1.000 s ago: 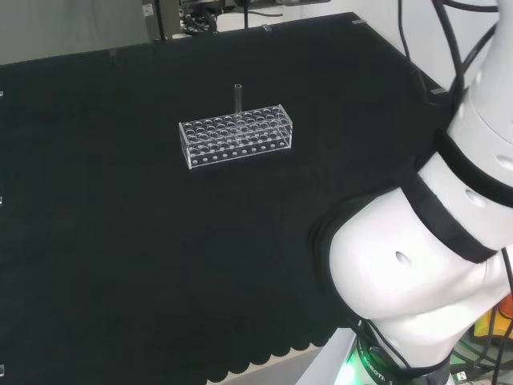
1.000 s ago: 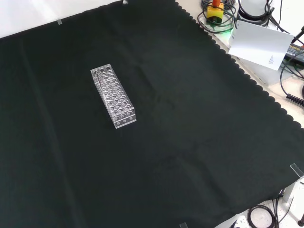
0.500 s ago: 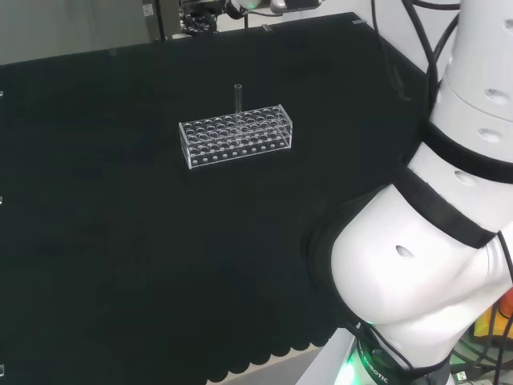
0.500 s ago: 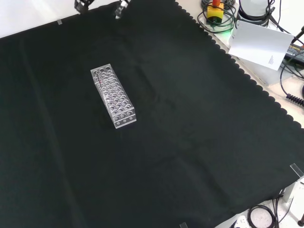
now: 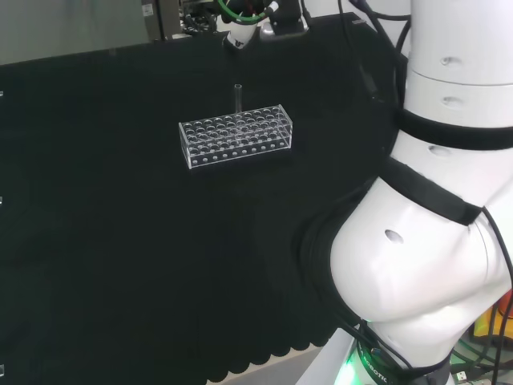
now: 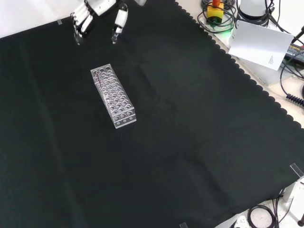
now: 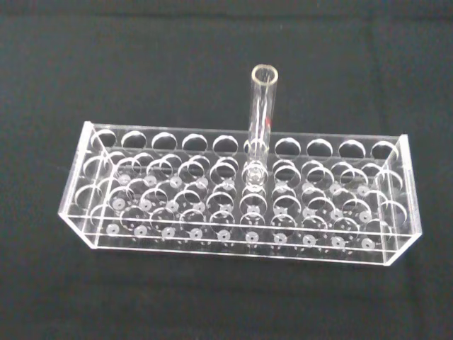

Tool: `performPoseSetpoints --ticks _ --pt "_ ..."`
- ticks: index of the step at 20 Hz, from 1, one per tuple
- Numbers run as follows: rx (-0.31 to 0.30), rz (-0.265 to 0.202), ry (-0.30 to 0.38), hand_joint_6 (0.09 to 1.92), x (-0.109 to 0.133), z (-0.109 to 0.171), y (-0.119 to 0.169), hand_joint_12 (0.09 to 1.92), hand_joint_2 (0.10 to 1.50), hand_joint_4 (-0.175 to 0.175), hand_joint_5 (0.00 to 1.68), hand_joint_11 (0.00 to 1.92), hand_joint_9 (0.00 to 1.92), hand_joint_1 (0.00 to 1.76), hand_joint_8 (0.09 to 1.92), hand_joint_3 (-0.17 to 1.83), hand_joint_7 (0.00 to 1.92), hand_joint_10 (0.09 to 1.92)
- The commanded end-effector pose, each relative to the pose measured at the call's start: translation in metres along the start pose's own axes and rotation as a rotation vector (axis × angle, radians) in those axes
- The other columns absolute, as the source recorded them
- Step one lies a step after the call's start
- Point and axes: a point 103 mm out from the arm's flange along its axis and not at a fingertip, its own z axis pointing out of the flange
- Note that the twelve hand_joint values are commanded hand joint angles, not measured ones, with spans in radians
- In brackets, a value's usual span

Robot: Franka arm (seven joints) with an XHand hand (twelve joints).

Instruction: Pick up the test tube.

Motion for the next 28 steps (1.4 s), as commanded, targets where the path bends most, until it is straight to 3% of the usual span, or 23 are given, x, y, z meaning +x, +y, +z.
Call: performPoseSetpoints --ticks 1,13,28 --pt "0.071 0.004 -0.005 0.09 -0.003 0.021 0.018 1.49 1.03 -0.022 0.34 0.0 0.08 0.82 0.85 -0.17 0.11 1.01" --pt "0.158 0.015 -0.024 0.09 -0.013 0.056 0.043 1.49 1.03 -0.025 0.34 0.0 0.09 0.82 0.87 -0.17 0.13 1.01" --pt "0.202 0.019 -0.053 0.09 -0.016 0.088 0.062 1.49 1.03 -0.03 0.34 0.0 0.11 0.83 0.88 -0.17 0.16 1.01"
